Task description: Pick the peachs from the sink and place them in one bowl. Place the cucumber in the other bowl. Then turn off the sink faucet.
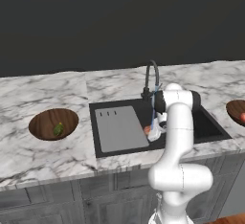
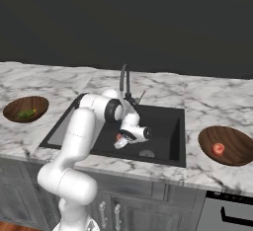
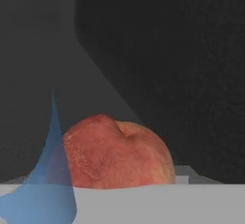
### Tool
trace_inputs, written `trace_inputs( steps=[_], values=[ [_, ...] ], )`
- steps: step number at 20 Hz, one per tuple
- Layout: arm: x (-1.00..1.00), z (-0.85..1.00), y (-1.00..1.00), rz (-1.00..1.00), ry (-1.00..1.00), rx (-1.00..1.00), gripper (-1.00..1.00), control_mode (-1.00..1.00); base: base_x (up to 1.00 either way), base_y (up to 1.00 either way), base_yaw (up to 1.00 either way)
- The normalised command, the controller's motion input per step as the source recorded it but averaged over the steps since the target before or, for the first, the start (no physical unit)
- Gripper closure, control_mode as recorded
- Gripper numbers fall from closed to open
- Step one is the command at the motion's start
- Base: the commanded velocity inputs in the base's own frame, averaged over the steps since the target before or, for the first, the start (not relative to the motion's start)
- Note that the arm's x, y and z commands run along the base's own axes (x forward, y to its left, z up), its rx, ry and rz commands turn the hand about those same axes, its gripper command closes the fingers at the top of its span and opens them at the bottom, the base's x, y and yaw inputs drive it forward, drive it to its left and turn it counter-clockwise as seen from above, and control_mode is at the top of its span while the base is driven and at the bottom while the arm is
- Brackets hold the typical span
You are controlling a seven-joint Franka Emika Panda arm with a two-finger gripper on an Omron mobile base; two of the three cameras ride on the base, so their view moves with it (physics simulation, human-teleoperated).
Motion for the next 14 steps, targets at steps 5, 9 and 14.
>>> trace_inputs(
  steps=[5, 9, 14],
  values=[
    [0.0, 0.82, -0.75, -0.01, -0.08, 0.0, 1.0, -1.0, 0.0, 0.0, 0.0],
    [0.0, 0.82, -0.76, 0.0, -0.01, 0.0, 1.0, -1.0, 0.0, 0.0, 0.0],
    [-0.21, 0.81, -0.36, -0.14, 0.0, 0.0, 1.0, -1.0, 0.0, 0.0, 0.0]
  ],
)
